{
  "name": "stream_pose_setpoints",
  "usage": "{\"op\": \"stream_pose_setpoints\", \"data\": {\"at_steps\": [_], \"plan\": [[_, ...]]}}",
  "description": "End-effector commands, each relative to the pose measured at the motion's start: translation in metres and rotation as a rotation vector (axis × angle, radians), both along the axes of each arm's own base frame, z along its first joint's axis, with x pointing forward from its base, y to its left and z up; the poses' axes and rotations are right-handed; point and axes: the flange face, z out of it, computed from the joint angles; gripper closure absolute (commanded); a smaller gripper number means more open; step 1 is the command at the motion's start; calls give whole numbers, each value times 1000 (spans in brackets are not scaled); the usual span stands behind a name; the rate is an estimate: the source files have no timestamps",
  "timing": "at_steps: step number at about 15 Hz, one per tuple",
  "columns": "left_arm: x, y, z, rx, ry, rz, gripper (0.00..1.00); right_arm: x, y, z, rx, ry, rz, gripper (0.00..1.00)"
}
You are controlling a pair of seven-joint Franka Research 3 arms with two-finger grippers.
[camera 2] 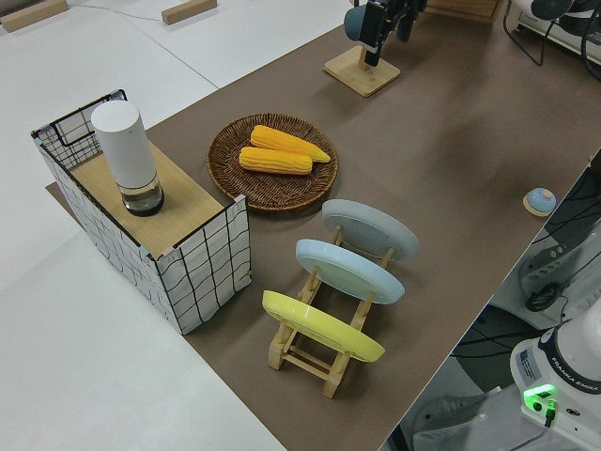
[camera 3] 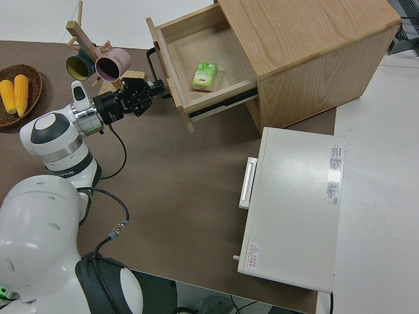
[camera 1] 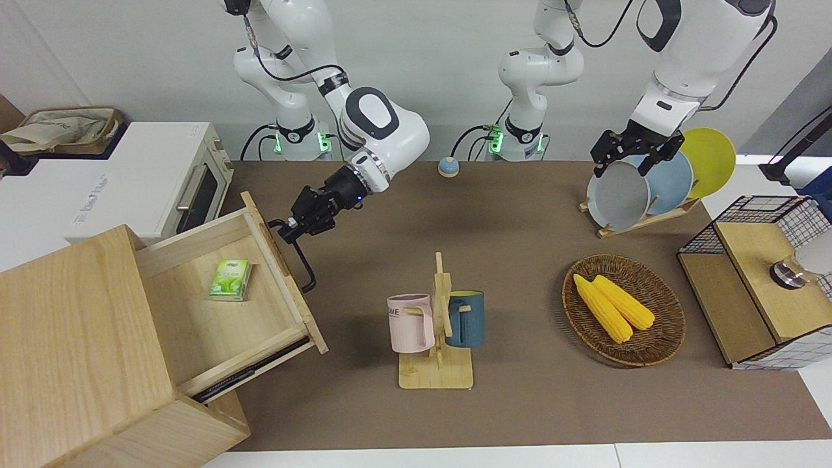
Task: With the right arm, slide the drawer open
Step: 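Pull the handle toward the robot with the right gripper, sliding the drawer out, then pull the drawer farther out with the right gripper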
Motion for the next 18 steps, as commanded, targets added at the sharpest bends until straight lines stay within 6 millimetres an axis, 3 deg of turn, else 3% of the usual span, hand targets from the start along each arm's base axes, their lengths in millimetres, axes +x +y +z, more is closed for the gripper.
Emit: {"op": "stream_pose_setpoints", "data": {"at_steps": [1, 18], "plan": [[-4, 0, 2, 12, 6, -8, 2, -8, 22, 34, -55, 5, 60, 1000], [-4, 0, 2, 12, 7, -8, 2, -39, 66, 35, -36, 33, 80, 1000]]}}
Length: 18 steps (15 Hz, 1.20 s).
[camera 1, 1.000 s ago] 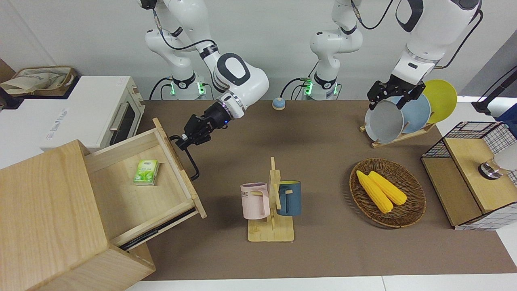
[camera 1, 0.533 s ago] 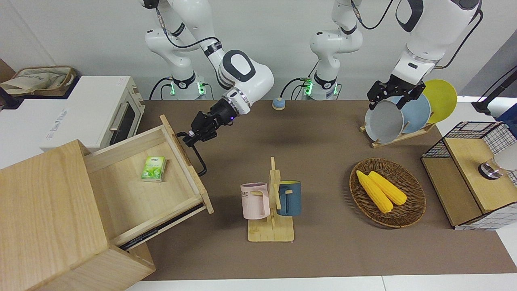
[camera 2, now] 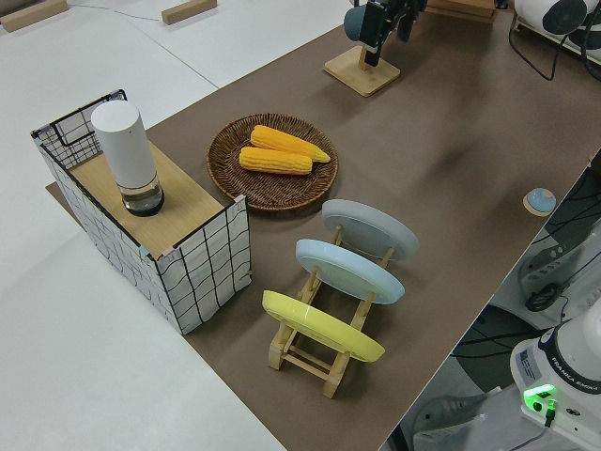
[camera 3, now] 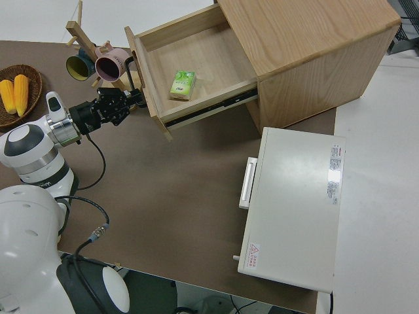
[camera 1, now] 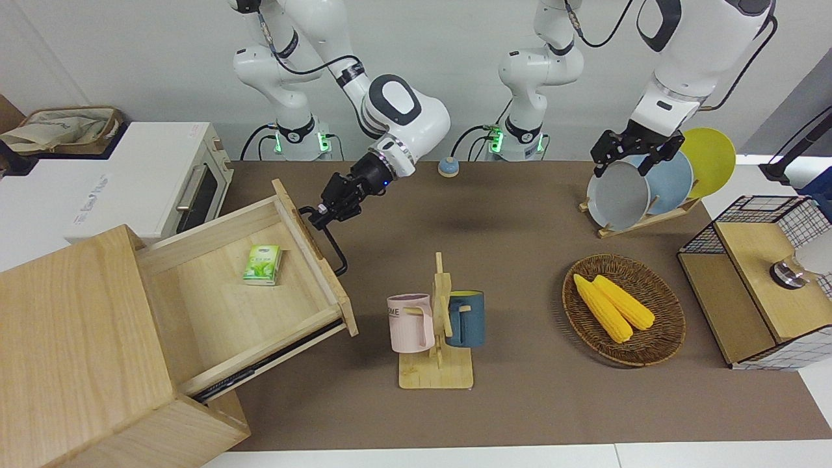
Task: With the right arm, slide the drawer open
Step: 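Pull the drawer farther out with the right gripper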
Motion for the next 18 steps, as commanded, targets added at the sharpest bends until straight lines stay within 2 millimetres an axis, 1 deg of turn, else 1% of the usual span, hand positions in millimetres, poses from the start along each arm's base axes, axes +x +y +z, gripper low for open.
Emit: {"op": "stream_pose_setpoints", "data": {"at_steps": [1, 5, 7, 8, 9, 11, 12, 13, 18], "plan": [[-4, 1, 2, 12, 6, -7, 2, -7, 19, 31, -54, 18, 53, 1000], [-4, 0, 2, 12, 7, -8, 2, -10, 25, 31, -54, 18, 63, 1000], [-4, 0, 2, 12, 6, -8, 2, -9, 24, 31, -51, 16, 65, 1000], [-5, 1, 3, 11, 4, -7, 2, -7, 23, 30, -48, 18, 65, 845], [-4, 1, 2, 12, 7, -7, 5, -5, 21, 30, -44, 17, 63, 581], [-4, 1, 2, 12, 6, -7, 2, 0, 16, 31, -43, 11, 57, 168], [-4, 1, 2, 11, 6, -7, 5, 3, 16, 34, -38, 7, 55, 54], [-4, 1, 2, 12, 7, -7, 2, 5, 17, 35, -35, 9, 55, 24], [-4, 1, 2, 12, 6, -7, 2, 6, 16, 34, -13, -3, 46, 17]]}}
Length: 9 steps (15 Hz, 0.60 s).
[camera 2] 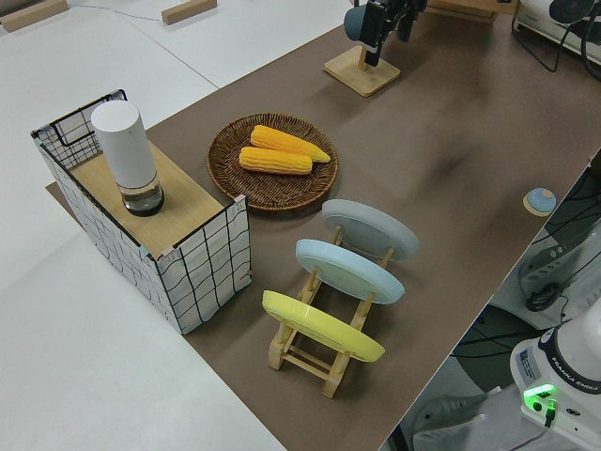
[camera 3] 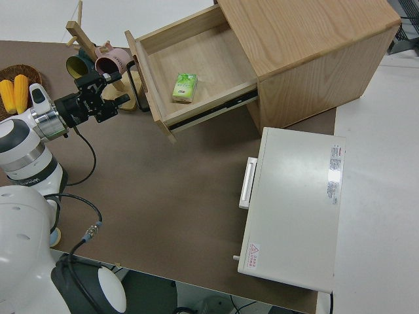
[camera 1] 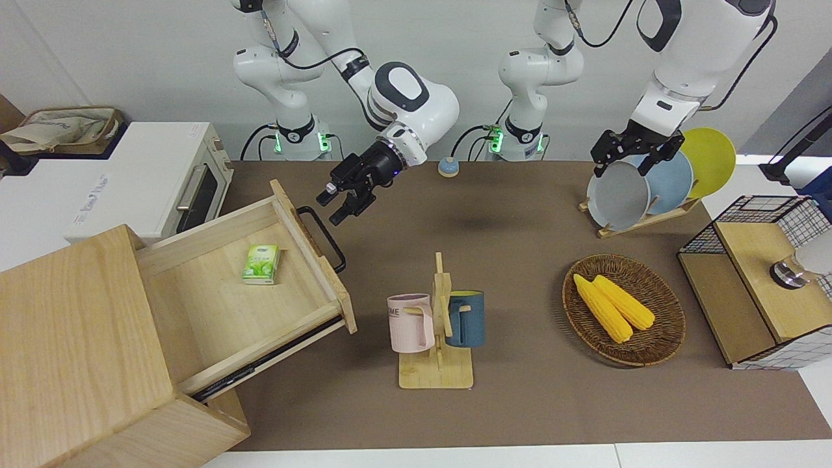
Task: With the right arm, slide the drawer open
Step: 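Release the handle and move the right gripper away from the drawer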
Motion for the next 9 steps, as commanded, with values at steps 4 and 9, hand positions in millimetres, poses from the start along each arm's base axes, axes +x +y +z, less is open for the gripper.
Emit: {"op": "stream_pose_setpoints", "data": {"at_steps": [4, 9], "plan": [[-4, 1, 2, 12, 6, -7, 5, 2, 1, -3, 82, -29, 4, 17], [-4, 0, 2, 12, 7, -8, 5, 7, 1, 8, 211, 9, -25, 17]]}}
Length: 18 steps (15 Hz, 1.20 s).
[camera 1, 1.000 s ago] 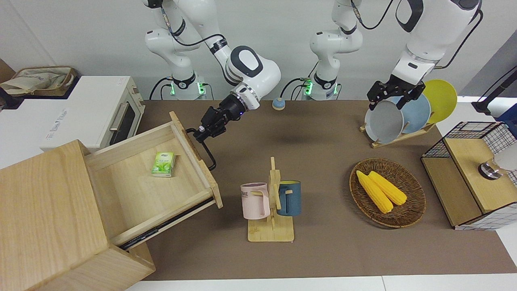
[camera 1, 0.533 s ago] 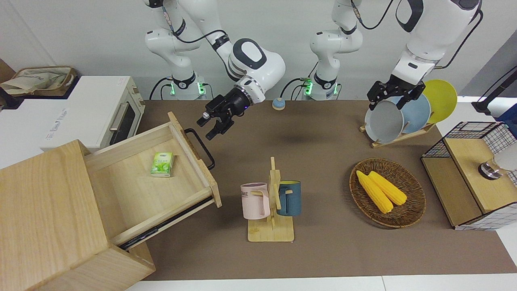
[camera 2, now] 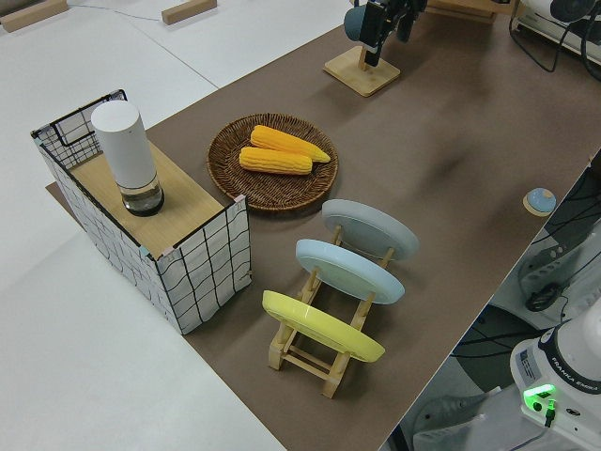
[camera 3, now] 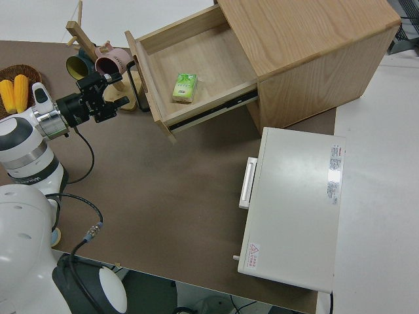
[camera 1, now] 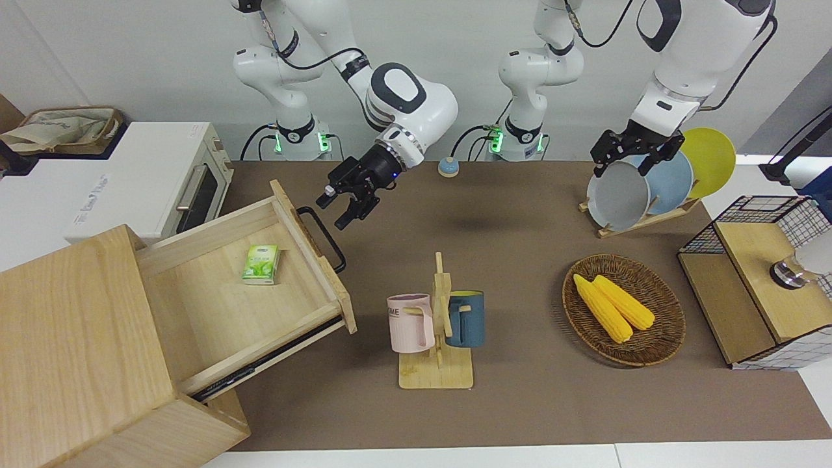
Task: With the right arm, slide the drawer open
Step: 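Release the handle and move the right gripper away from the drawer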
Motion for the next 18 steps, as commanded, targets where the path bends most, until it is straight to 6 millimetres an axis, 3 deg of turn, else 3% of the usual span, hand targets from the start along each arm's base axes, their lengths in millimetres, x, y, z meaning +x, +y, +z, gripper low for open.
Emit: {"op": "stream_pose_setpoints", "data": {"at_steps": [1, 9, 18], "plan": [[-4, 1, 2, 12, 7, -7, 2, 1, -1, 18, 128, 25, -34, 17], [-4, 1, 2, 12, 6, -7, 2, -6, -20, 67, 262, 113, -85, 17], [-4, 1, 2, 12, 6, -7, 5, -23, -31, 98, 452, 158, -174, 17]]}}
